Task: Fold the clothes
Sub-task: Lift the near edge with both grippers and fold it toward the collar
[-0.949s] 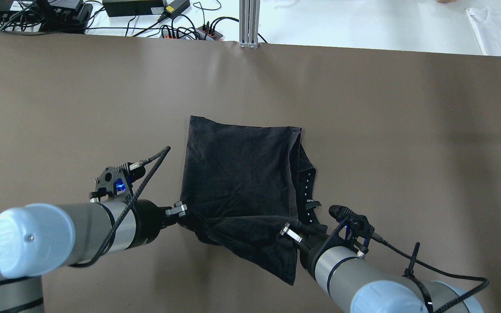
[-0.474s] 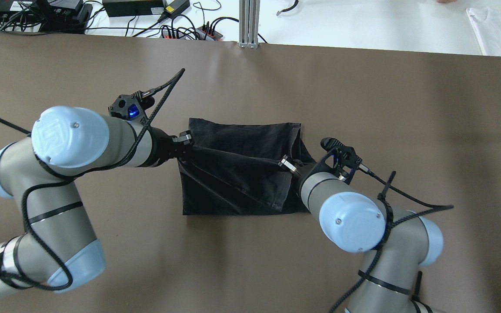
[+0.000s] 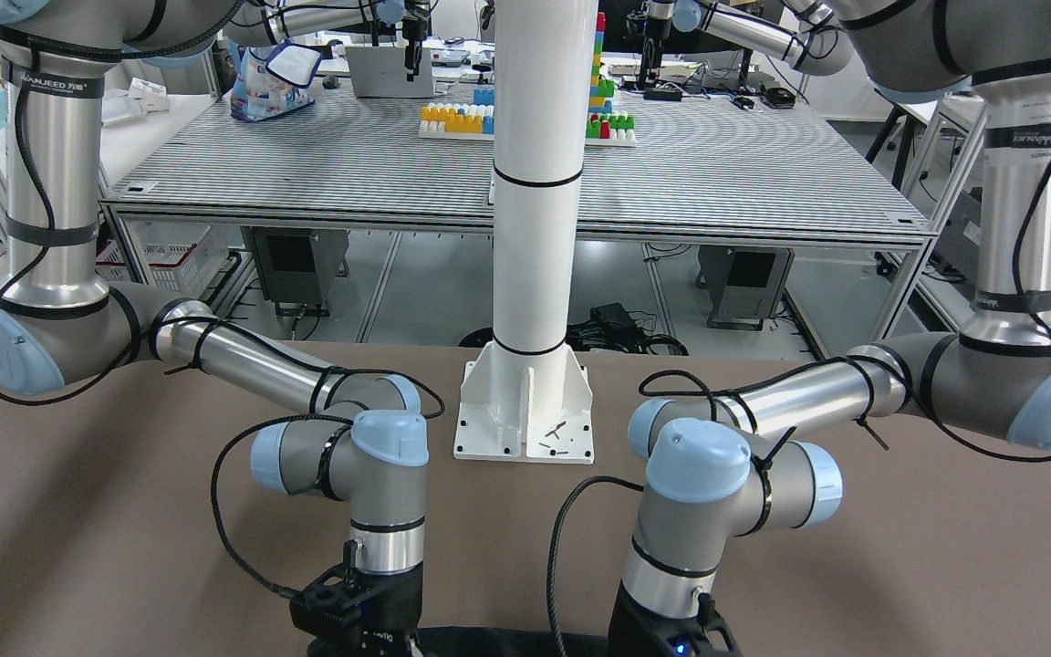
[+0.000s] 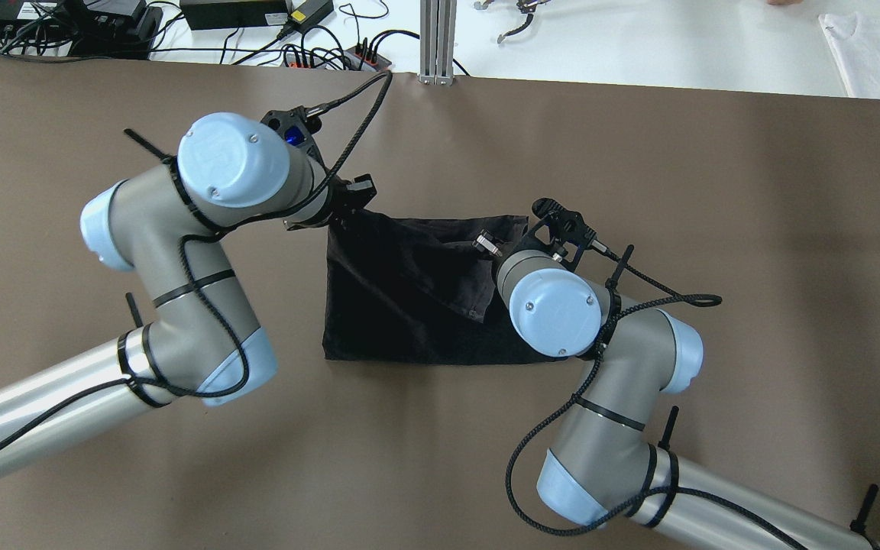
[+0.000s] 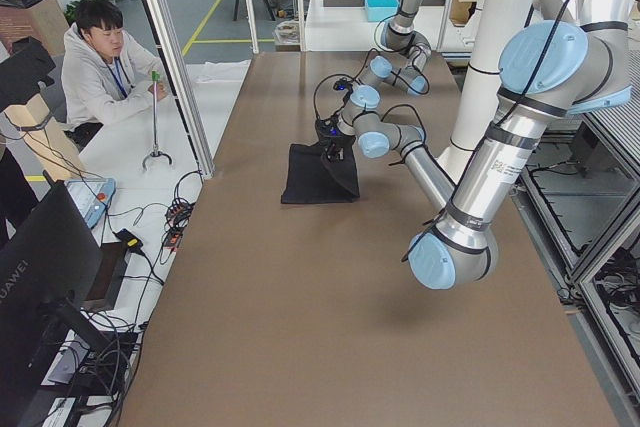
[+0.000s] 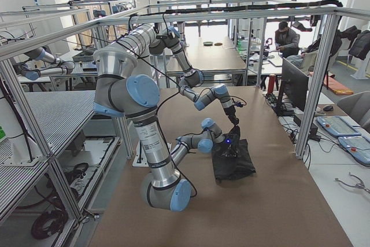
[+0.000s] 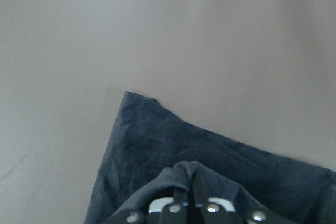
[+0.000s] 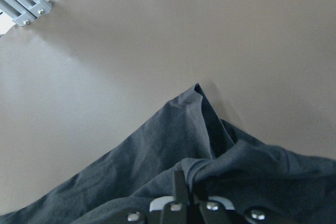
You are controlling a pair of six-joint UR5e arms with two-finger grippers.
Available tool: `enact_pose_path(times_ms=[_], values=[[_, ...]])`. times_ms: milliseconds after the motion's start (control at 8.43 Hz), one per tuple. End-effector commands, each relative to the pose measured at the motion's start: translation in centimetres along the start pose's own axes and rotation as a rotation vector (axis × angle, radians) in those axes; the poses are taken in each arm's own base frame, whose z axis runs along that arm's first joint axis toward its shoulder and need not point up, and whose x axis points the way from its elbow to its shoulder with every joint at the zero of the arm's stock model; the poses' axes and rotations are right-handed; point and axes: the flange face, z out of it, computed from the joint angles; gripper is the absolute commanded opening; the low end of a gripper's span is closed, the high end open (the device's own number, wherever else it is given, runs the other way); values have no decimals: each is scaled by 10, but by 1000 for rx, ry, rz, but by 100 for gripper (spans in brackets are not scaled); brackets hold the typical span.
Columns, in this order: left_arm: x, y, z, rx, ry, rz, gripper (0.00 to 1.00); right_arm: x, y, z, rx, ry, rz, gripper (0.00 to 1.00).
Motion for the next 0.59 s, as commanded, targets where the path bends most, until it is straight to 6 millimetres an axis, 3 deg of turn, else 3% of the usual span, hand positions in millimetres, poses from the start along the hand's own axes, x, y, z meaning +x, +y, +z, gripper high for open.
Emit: enact_pose_path(times_ms=[0,119,237,474], values=[[23,-33,52,19,-85,41,30,18,-18,53,28,17,-42,34],[22,-34,58,32,-73,48,99,18,-19,53,30,17,-60,82],[25,-34,54,55,-56,52,100,17,-19,52,30,13,-71,90],[27,-35,30,56,-8,53,100,4,-32,39,32,-49,-34,90]])
